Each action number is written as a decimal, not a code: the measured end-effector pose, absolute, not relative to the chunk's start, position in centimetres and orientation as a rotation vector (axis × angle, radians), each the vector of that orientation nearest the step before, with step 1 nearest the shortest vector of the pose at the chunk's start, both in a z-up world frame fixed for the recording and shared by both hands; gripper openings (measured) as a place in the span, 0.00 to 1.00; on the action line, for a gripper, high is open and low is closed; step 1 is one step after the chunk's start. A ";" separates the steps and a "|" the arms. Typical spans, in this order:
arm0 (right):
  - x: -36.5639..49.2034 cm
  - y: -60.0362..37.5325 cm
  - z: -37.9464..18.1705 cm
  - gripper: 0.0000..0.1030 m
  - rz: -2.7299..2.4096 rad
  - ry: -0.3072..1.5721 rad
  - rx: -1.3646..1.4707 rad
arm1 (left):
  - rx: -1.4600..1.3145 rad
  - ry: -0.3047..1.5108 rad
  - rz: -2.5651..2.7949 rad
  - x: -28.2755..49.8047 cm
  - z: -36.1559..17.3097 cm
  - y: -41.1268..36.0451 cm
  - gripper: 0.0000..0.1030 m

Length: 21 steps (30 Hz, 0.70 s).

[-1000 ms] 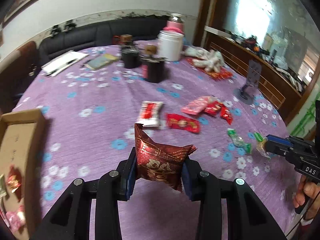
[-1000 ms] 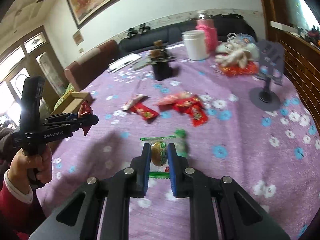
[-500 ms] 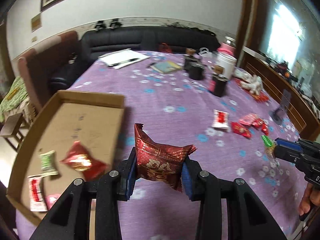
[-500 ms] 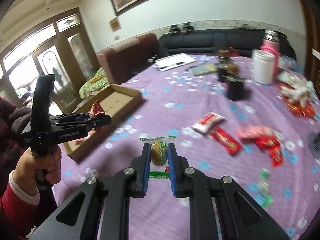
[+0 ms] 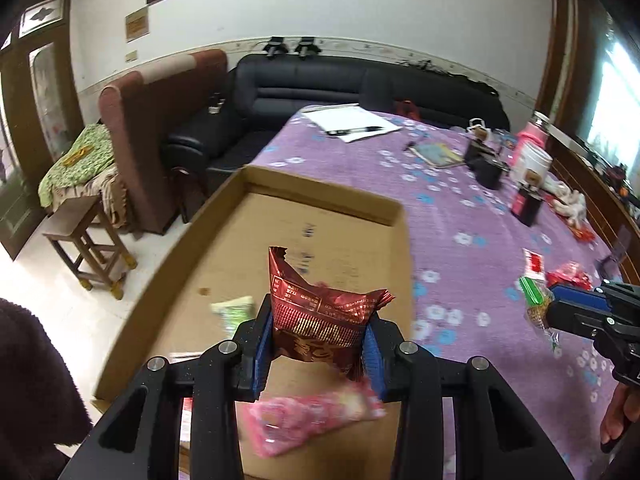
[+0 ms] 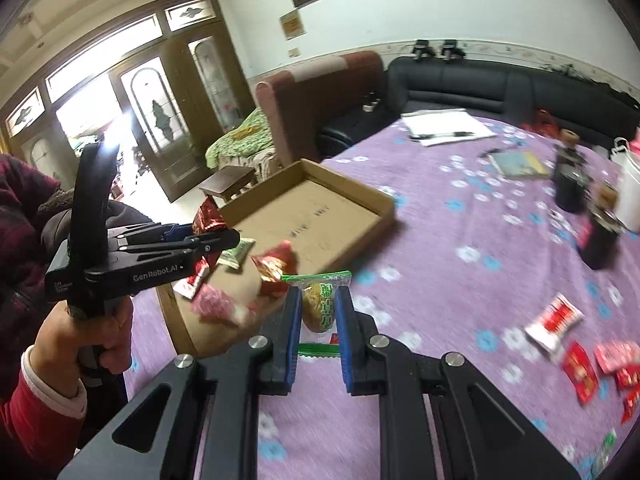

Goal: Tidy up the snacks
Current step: 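Carry the red foil pack and green candy over the cardboard tray with both tools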

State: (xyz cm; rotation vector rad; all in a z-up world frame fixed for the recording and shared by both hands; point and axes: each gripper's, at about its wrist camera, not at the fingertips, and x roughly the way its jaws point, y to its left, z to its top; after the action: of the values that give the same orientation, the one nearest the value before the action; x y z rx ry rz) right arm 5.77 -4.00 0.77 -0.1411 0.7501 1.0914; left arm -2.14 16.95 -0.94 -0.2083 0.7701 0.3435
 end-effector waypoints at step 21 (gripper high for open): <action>9.5 7.9 -2.3 0.16 1.131 0.831 -0.182 | -0.201 0.854 0.389 2.0 -2.0 24.2 0.40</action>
State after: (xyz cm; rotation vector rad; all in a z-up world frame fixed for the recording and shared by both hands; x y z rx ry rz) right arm 9.51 7.86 -2.30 -0.1816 0.8310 1.1309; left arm 1.98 24.19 -1.99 -0.2009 0.8544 0.3891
